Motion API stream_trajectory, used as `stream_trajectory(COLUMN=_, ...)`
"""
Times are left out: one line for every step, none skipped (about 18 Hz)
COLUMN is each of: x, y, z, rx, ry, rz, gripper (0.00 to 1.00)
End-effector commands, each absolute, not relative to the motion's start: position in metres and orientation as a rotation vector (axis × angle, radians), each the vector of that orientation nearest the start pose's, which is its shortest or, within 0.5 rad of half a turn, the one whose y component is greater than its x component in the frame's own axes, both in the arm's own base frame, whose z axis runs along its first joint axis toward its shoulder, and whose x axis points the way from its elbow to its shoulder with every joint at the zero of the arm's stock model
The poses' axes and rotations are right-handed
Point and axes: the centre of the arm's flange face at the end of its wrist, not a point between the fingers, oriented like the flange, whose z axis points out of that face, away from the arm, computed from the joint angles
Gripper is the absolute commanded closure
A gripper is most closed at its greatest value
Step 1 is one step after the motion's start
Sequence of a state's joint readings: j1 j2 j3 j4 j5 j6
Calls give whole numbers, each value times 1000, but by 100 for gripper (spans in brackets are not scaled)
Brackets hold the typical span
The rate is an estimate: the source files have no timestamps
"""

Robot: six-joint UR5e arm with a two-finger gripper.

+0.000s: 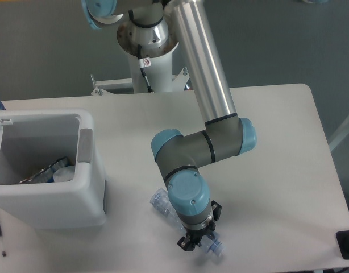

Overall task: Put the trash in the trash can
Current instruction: 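Align and close the gripper around the bottle's body, then lift the bottle and carry it over the trash bin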

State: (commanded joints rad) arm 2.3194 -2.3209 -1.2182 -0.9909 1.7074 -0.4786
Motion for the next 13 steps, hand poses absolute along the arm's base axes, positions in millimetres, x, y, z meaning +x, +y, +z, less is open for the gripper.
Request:
stream_trajectory(x=-438, y=648, z=254, rx=-2396, ry=-1711, rz=228, gripper=46)
stream_trajectory(x=-441, y=653, z=264, rx=-2376, ry=-1699, rz=221, gripper=46)
stream_trajectory(x=-441, y=656, z=270, rx=-2367, ry=-1689, rz=196, gripper=46)
stream_trajectory(x=-441, y=655, z=273, rx=-2366, ry=-1684, rz=182, gripper=46)
stream_trajectory(x=-439, y=653, z=279, rx=-2365, ry=-1680, rz=180, gripper=46)
stream_trajectory(x=-437, y=652, z=283, rx=-2366, ry=-1673, rz=179, gripper=46)
stream_trajectory(x=-437, y=651, z=286, rx=-2364, ry=-1671, rz=174, gripper=46)
stream_trajectory(x=-436, y=651, z=290, rx=-2362, ry=-1665, rz=166, gripper=46)
stream_trajectory(x=-436, y=650, z=296, rx=-2360, ry=-1655, rz=163, gripper=46)
stream_trajectory(x=-435, y=650, z=302, rx=-2360, ry=-1642, rz=164, gripper=46)
stream_trajectory(x=-434, y=649, z=310, rx=-2359, ry=-1624, rz=168, gripper=46)
stream_trajectory(x=-433, y=648, z=318, rx=-2355, ry=-1608, rz=169, gripper=46)
stream_trajectory(x=-430, y=646, z=331, rx=-2346, ry=-1590, rz=161, gripper=45)
